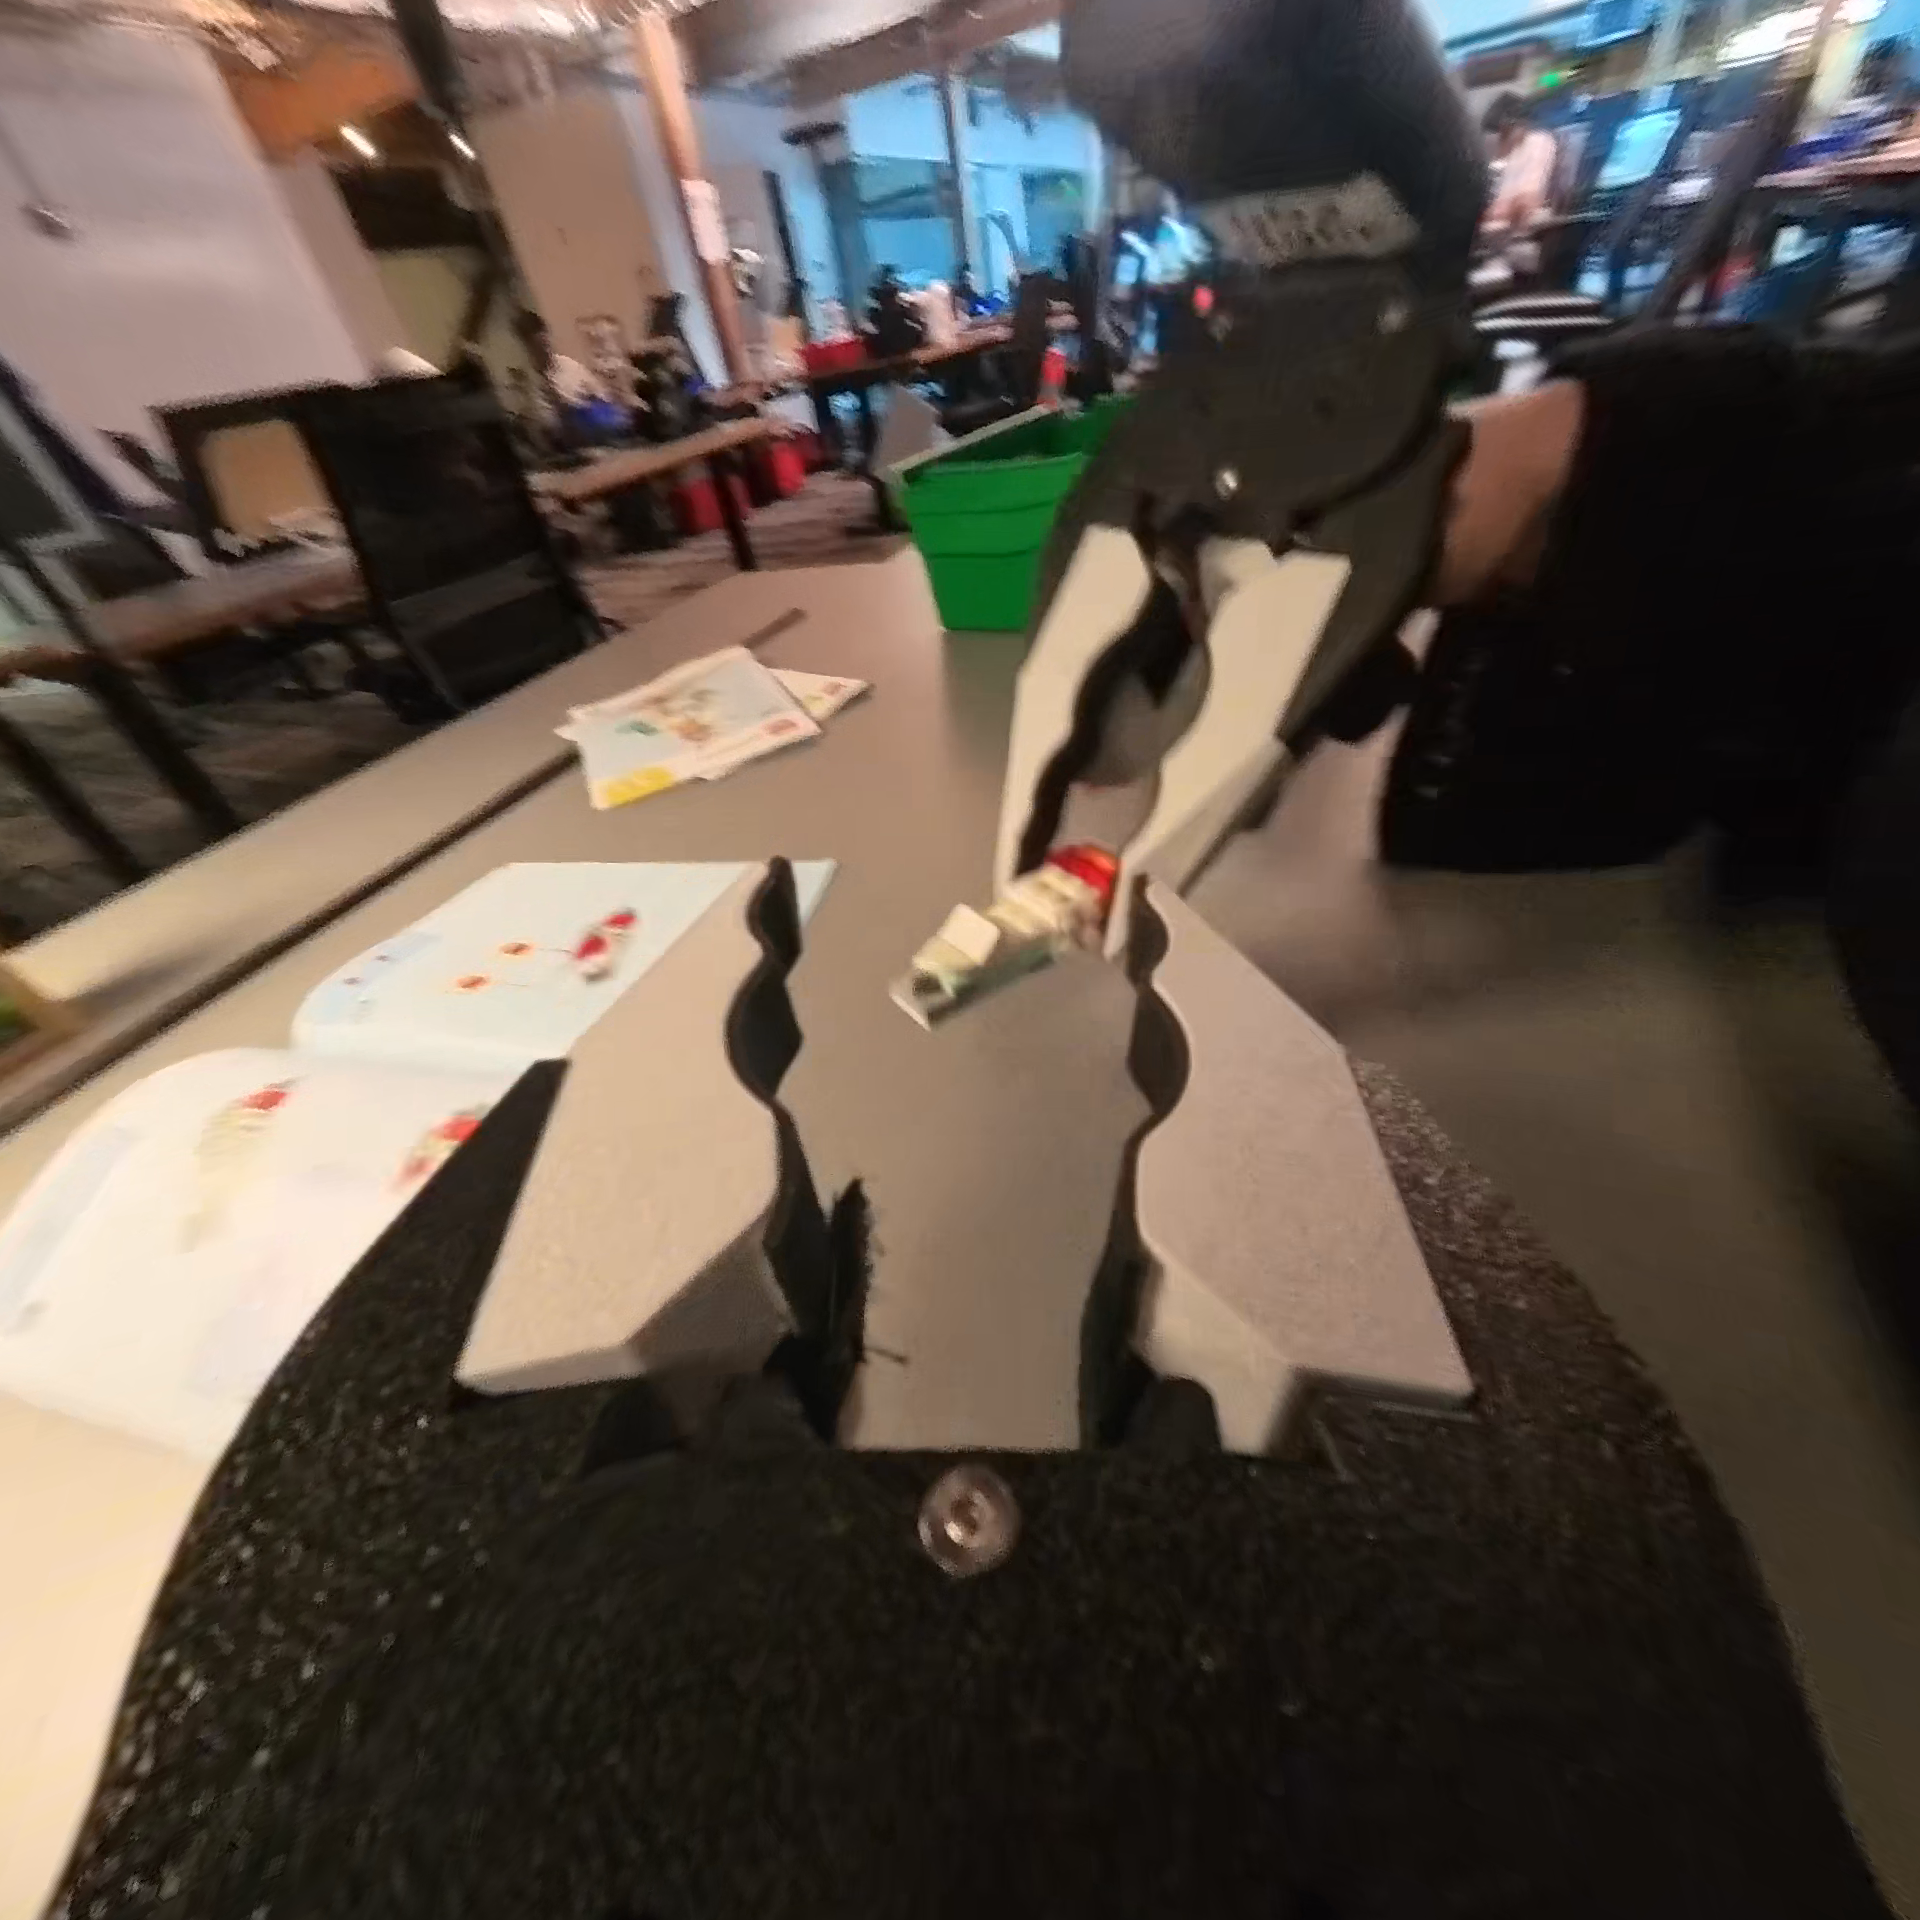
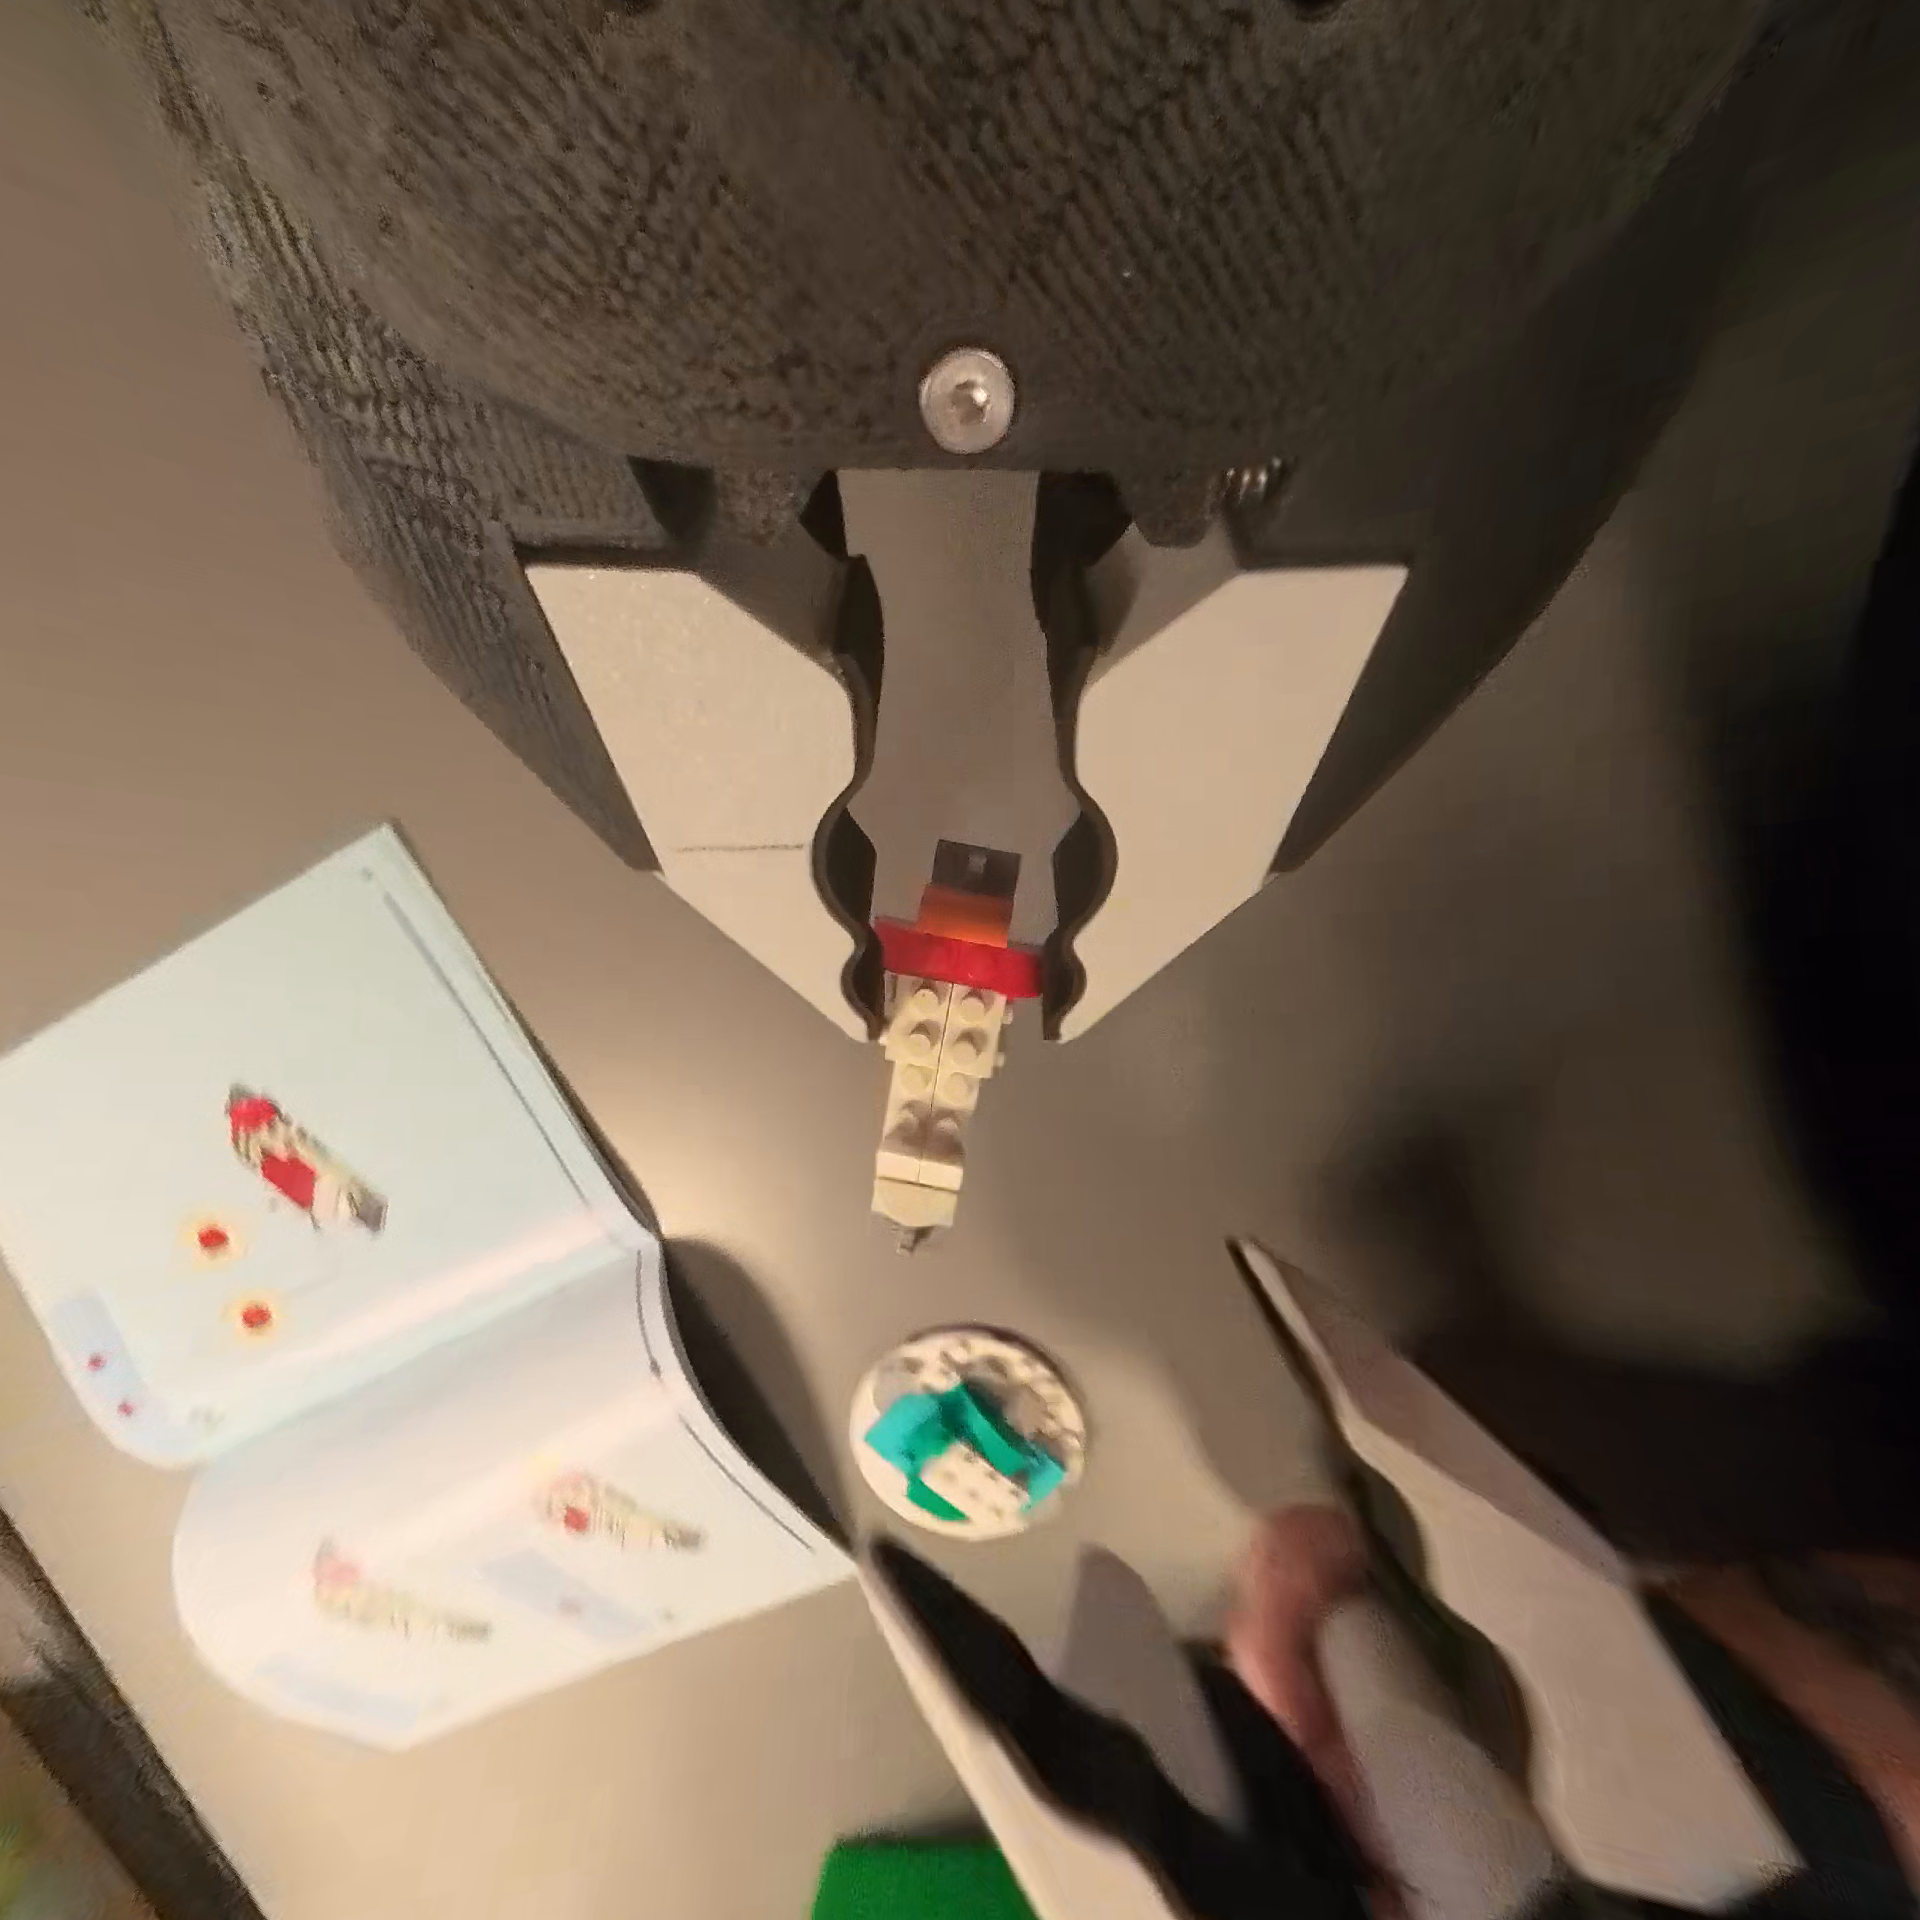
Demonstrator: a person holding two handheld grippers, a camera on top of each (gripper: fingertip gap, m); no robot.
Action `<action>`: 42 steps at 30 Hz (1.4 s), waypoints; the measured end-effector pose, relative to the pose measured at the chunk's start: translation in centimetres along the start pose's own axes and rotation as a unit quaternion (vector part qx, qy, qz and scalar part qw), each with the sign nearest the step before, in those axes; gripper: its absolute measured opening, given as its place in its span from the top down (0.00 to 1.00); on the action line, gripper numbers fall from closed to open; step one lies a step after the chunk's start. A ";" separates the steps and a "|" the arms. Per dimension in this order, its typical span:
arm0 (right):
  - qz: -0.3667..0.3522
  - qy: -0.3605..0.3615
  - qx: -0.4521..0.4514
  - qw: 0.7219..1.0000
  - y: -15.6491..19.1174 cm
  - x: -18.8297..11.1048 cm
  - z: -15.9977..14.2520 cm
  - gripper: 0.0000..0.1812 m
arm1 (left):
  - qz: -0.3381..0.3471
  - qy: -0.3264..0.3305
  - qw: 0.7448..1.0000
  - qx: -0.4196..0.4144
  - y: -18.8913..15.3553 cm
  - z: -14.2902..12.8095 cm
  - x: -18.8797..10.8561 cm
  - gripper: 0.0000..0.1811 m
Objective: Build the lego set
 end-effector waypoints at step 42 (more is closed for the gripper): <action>0.000 -0.102 -0.143 0.984 -1.9 -4.1 1.3 0.69 | -0.122 0.061 0.989 -0.050 -1.1 -1.3 1.1 0.92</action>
Point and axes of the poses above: each gripper's, where its closed fingertips meet, x out along the fingers, z out of its top, y = z × x across the jaws, the point moved 9 cm from there along -x, back along the fingers, and after that the axes turned 4 degrees about -x, right-handed, at the moved point
